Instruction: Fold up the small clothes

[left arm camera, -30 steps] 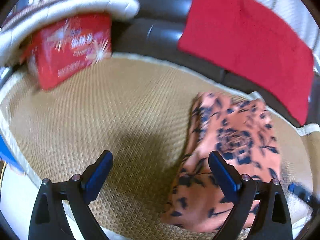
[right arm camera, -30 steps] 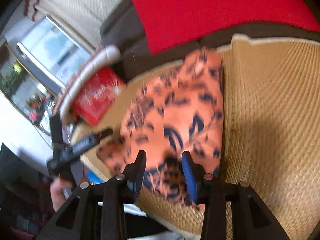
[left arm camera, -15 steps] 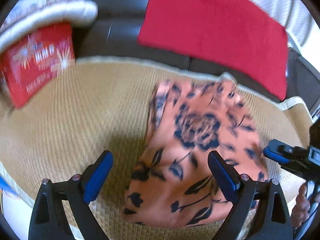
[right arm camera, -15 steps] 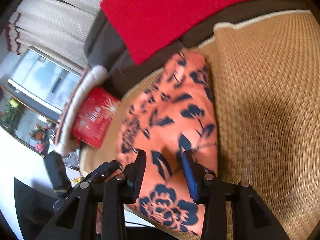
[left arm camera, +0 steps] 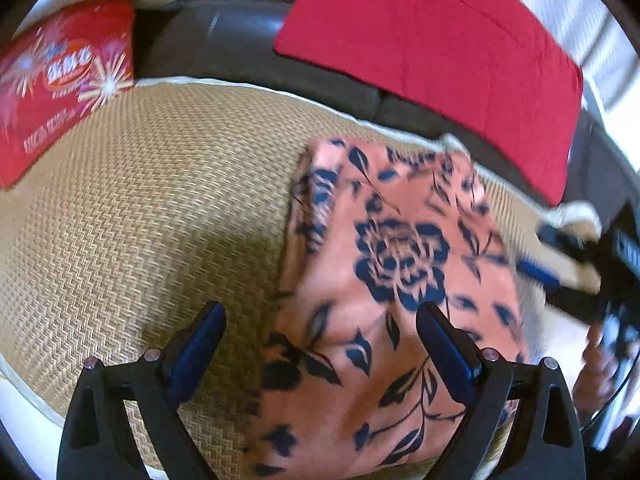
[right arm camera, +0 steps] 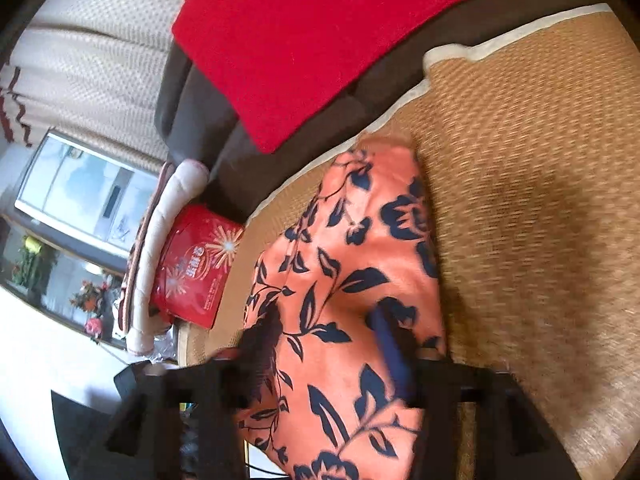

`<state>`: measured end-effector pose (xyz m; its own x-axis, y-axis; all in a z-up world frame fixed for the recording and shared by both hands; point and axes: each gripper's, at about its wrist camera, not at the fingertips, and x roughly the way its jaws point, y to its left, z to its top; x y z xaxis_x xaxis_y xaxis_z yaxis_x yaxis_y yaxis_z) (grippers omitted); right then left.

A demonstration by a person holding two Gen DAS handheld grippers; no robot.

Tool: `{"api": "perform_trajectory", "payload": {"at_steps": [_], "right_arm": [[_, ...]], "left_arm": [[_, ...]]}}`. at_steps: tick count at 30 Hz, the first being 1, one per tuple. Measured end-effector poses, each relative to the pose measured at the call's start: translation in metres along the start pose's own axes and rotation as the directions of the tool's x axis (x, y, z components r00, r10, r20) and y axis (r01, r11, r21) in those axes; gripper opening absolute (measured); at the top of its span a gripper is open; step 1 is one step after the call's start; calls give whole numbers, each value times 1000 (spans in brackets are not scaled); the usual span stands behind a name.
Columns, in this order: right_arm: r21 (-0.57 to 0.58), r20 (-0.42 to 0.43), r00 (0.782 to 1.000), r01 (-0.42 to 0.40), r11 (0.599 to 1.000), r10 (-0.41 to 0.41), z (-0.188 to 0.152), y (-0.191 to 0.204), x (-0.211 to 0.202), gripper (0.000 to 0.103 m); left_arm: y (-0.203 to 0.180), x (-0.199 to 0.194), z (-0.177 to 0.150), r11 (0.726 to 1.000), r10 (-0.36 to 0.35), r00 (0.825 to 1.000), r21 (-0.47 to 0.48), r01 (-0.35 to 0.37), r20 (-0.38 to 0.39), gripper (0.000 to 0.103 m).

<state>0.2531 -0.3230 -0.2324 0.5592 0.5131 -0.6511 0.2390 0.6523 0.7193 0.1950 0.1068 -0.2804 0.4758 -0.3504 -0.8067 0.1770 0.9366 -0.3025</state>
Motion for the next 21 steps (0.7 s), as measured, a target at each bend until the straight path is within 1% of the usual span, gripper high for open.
{"api": "perform_trajectory", "payload": {"at_steps": [1,2,3,4,5,7,10,11,12,13,15,18,20,21], "right_arm": [[-2,11,1000,9,1000,-9,1,0,-6,69],[-8,13,1000,5,1000,-5,0,-1,-11,69],[-11,-3,1000,6,1000,-6,0,-2,-14,69],[-11,-21,1000,14,1000,-14,-1,-5,-16,69],[-7,-38,999,28,1000,-28,-3,-7,-16,69],[6,-68,997,41,999,-41,-6,-14,-15,70],[25,-120,993,7,1000,-4,-10,-20,-10,70],[21,-134,991,5,1000,-2,-12,-21,-7,70],[15,-148,989,11,1000,-9,-14,-21,-4,70],[8,-160,987,28,1000,-26,-16,-21,0,70],[-1,-162,985,55,999,-54,-18,-22,5,70],[-1,-131,991,31,1000,-31,-13,-21,3,70],[3,-126,992,25,1000,-25,-9,-21,7,69],[11,-131,991,26,1000,-25,-8,-23,11,64]], "left_arm": [[7,3,3,999,-19,1000,-31,19,-9,96],[16,6,6,996,-53,998,-70,51,-26,96],[23,11,6,990,-94,994,-107,88,-52,96],[26,14,4,983,-132,988,-139,120,-81,96],[32,21,4,968,-186,976,-190,162,-114,96],[33,20,-4,950,-229,966,-242,196,-118,96],[35,21,-2,943,-260,959,-245,227,-115,96],[34,24,-2,938,-281,951,-245,245,-125,96],[33,27,1,936,-291,947,-246,252,-136,96],[28,28,-2,935,-296,943,-250,253,-149,96],[21,35,0,935,-296,944,-247,255,-144,96],[16,36,-3,943,-281,949,-225,245,-142,96],[10,42,-1,944,-278,952,-221,246,-129,95],[8,41,0,942,-283,952,-218,254,-116,92]]}}
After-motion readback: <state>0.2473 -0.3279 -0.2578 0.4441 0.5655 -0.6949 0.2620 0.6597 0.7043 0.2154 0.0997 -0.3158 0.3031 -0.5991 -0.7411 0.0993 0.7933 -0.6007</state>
